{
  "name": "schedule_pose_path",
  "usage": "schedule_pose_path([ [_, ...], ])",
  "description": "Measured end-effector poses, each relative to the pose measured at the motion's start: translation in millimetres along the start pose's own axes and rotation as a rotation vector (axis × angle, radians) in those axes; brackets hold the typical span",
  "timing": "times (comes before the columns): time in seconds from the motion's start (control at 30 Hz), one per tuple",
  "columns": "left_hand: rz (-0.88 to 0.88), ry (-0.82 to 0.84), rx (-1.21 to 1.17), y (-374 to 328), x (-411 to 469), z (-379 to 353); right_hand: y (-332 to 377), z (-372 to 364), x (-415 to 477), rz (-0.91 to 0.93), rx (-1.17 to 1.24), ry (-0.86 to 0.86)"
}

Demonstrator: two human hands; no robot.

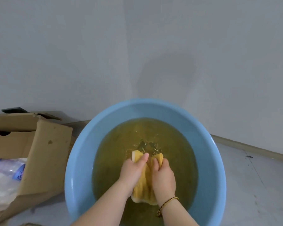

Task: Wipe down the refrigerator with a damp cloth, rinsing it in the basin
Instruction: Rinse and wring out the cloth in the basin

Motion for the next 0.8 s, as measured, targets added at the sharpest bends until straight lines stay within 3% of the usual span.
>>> schedule_pose_path([
  [0.07, 0.037, -0.043, 0.011, 17, 9, 13, -18, -3, 1, -0.055, -0.001, 0.01],
  [0.2, 0.067, -0.136, 0.11, 38, 23, 40, -24, -17, 4, 0.038, -0.025, 0.065],
  [0.3, 0.072, -0.189, 0.161, 42, 26, 51, -37, -26, 11, -0.087, 0.099, 0.118],
  [0.43, 0.131, -0.144, -0.077, 44, 24, 46, -51, -34, 4, -0.346, 0.394, 0.171],
  [0.5, 0.16, -0.104, -0.165, 40, 15, 38, -43, -31, -3, -0.341, 0.538, 0.159],
  [0.6, 0.087, -0.037, -0.24, 23, -4, 23, -6, -12, -17, -0.064, 0.516, 0.074],
  [0.7, -0.081, 0.086, -0.256, -14, -30, 6, 40, 0, -42, 0.276, 0.344, 0.046],
  [0.8, -0.162, 0.071, -0.403, -43, -47, 13, 72, 4, -72, 0.609, 0.127, 0.04],
])
Point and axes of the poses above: each hand's wrist, its own x-axis towards the middle knuckle, its own z-axis out of the back of the hand, y = z × x, the point moved 10 cm from there along x, towards the middle knuckle, and after that the axes turned 1 degree about -x, right-handed, at the moved point
